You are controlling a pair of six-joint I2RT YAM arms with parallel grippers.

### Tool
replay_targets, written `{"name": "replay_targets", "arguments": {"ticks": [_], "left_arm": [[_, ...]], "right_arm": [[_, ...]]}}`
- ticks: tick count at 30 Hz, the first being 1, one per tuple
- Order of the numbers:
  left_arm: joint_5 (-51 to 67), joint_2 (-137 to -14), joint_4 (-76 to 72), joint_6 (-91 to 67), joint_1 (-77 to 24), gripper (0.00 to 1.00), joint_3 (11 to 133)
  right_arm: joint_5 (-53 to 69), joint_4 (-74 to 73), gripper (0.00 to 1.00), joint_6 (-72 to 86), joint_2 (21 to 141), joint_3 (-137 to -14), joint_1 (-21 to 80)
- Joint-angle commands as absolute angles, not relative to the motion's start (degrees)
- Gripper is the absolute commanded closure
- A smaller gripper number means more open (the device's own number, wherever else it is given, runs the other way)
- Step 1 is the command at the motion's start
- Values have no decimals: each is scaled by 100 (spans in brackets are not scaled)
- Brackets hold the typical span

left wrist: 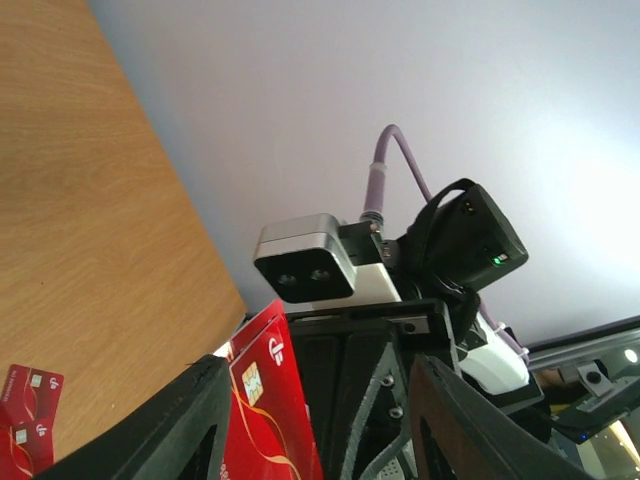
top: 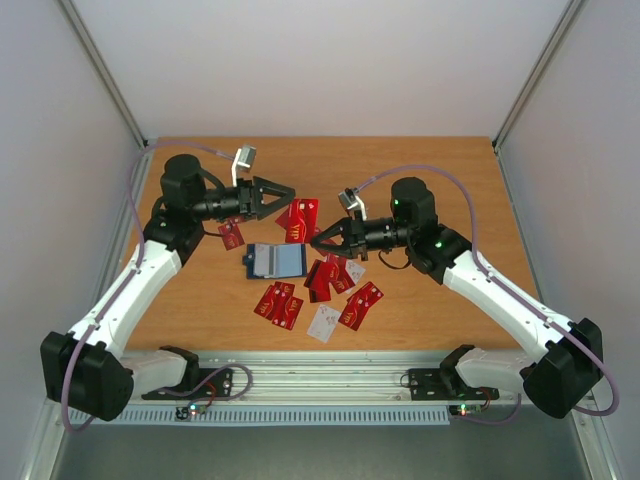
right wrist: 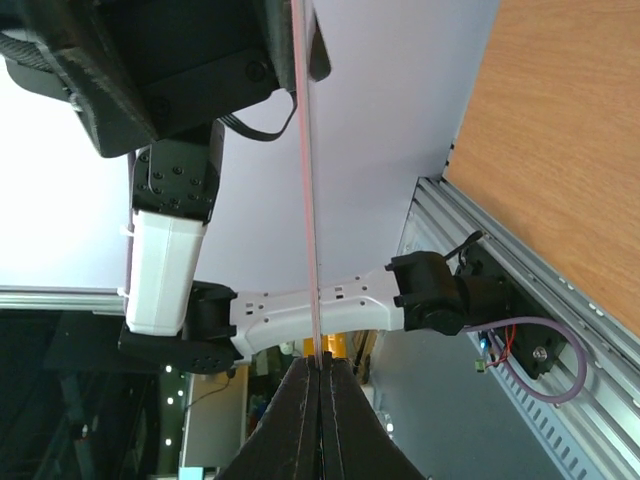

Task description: Put the credit cards into the card holder

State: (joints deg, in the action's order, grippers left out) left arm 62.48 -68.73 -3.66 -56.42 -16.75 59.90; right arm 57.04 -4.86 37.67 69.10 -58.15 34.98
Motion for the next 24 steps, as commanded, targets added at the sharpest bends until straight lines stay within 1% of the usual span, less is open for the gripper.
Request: {"name": "replay_targets", "arguments": {"ticks": [1,13,24], "left_arm": [[6039,-6791,-73,-5115,-1696,49,6171],[6055,-6916,-92,-4931,-1695,47,6423],[6359,-6779,-433,-5091,-1693,47,6306]], "right_arm": [[5915,-260,99,3811,6915,-6040,3505],[6226,-163,99,3857,6913,-6046,3516],[6200,-195,99,3841,6948,-6069,3516]]}}
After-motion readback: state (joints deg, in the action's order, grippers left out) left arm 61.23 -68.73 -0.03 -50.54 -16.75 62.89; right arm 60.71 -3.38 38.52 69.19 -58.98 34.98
